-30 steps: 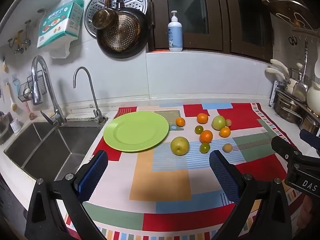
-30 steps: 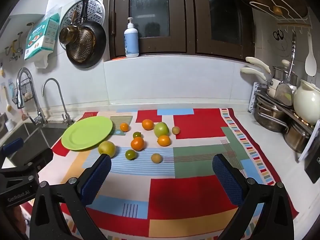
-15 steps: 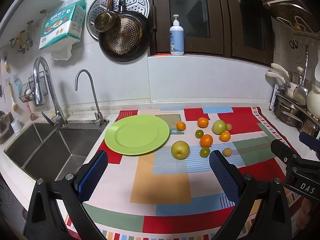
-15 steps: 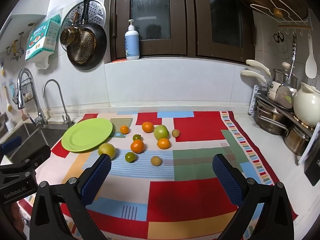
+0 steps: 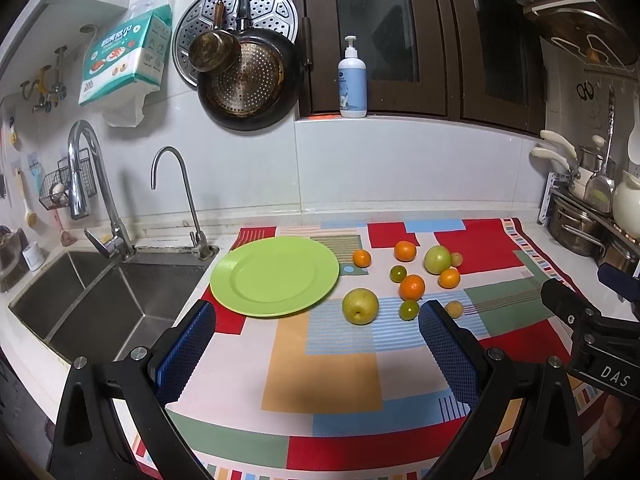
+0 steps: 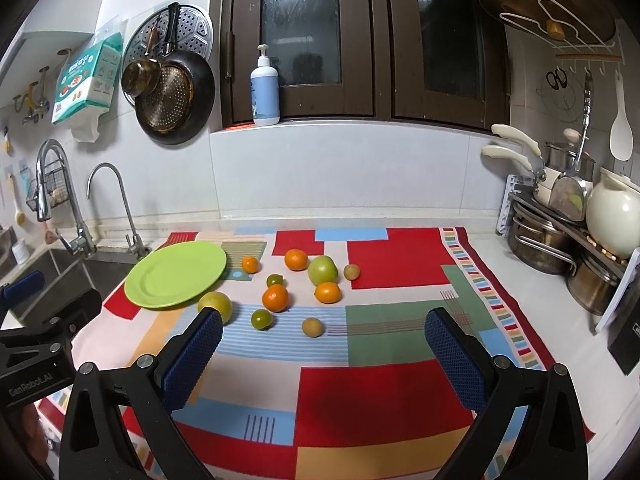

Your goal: Organize fruits

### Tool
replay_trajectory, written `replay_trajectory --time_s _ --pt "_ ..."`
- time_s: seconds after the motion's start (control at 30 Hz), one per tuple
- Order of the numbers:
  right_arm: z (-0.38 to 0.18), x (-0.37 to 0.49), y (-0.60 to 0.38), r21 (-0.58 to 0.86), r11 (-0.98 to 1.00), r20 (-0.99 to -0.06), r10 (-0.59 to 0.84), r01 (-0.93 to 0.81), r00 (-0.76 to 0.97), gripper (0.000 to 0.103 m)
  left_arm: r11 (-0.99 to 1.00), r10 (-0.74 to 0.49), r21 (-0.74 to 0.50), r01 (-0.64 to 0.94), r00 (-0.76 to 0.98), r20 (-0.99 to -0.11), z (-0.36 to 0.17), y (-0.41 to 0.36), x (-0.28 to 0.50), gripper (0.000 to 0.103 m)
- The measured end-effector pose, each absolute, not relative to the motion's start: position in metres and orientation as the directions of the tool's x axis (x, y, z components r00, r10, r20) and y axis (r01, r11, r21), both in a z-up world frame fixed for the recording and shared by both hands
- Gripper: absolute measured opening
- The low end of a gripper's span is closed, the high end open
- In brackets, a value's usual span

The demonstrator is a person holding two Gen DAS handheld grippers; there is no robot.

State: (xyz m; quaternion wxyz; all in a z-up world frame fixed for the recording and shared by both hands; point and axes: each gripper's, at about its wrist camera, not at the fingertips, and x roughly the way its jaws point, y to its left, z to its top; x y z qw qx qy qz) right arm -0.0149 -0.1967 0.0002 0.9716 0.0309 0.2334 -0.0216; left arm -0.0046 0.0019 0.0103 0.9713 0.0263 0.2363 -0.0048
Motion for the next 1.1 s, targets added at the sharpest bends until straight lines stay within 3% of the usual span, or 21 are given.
replay_trajectory --time_s 1.1 --pt "0.0015 -0.0121 -0.1945 0.052 0.997 -0.452 -0.025 0.054 0.892 0.102 0.998 -0.008 0.05 0.034 0.896 -0.444 0.0157 -0.0009 -0.0017 0.103"
